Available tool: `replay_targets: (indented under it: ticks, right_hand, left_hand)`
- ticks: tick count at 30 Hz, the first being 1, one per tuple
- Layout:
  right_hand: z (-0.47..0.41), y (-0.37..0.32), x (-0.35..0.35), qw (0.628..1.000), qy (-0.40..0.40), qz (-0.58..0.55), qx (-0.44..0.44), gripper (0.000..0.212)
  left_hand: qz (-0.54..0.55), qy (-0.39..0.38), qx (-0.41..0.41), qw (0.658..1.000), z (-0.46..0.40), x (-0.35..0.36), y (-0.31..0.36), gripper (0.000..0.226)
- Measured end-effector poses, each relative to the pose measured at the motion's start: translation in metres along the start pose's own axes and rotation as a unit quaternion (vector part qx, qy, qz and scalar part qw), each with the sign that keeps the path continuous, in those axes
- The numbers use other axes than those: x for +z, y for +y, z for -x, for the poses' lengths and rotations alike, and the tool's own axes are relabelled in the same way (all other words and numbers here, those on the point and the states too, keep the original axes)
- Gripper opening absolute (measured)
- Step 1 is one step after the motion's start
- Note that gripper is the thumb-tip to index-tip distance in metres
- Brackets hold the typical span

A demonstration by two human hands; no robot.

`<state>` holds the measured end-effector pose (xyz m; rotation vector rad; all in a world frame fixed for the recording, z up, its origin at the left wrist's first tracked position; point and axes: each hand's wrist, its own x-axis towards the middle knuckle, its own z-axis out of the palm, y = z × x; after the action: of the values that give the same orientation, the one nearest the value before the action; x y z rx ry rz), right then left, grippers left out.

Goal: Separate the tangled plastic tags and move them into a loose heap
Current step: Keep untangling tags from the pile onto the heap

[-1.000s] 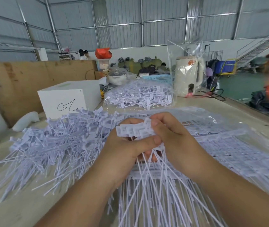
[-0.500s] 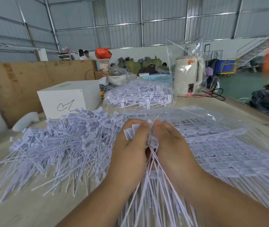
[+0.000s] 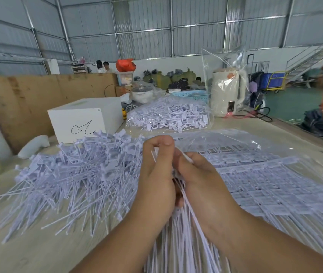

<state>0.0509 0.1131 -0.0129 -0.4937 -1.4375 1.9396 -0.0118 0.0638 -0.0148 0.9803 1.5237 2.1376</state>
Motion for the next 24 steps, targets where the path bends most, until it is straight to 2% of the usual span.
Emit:
replay_targets:
  ticks: [1,5,7,11,13,15,17,20,22,24]
  right_hand:
    - [-0.001,-0.001,0.000,1.000,0.010,-0.001,-0.004,0.027]
    - [-0.004,-0.005,-0.006,0.997,0.034,-0.055,-0.029,0.019]
    - [-0.006,-0.011,-0.011,0.995,0.046,-0.075,-0.047,0.024]
    - [-0.015,-0.023,-0.029,0.992,0.116,-0.042,-0.028,0.033]
    - [-0.018,-0.028,-0.033,0.991,0.110,-0.075,-0.024,0.036]
    - [-0.019,-0.029,-0.035,0.988,0.106,-0.106,-0.031,0.034]
    - [-0.020,-0.025,-0.033,0.986,0.113,-0.110,-0.046,0.032]
    - [-0.024,-0.021,-0.031,0.989,0.099,-0.099,-0.036,0.037]
    - [-0.025,-0.022,-0.032,0.992,0.061,-0.113,-0.009,0.042]
    - [-0.027,-0.025,-0.035,0.991,0.063,-0.113,0.018,0.037]
  left_hand:
    - [0.005,-0.010,-0.012,1.000,0.000,0.000,0.001,0.033]
    - [-0.005,-0.064,-0.012,0.998,0.002,0.004,-0.004,0.068]
    - [-0.026,-0.113,-0.017,0.993,0.002,0.002,-0.006,0.075]
    - [-0.103,-0.226,-0.055,0.967,0.005,-0.003,-0.006,0.107]
    - [-0.111,-0.296,-0.079,0.946,0.009,0.000,-0.006,0.093]
    - [-0.110,-0.328,-0.083,0.935,0.013,0.003,-0.005,0.076]
    - [-0.130,-0.325,-0.087,0.933,0.012,0.002,-0.004,0.070]
    - [-0.145,-0.282,-0.113,0.941,0.007,-0.003,0.000,0.061]
    - [-0.155,-0.224,-0.122,0.955,0.001,-0.011,0.004,0.054]
    - [-0.174,-0.139,-0.102,0.970,-0.008,-0.024,0.011,0.045]
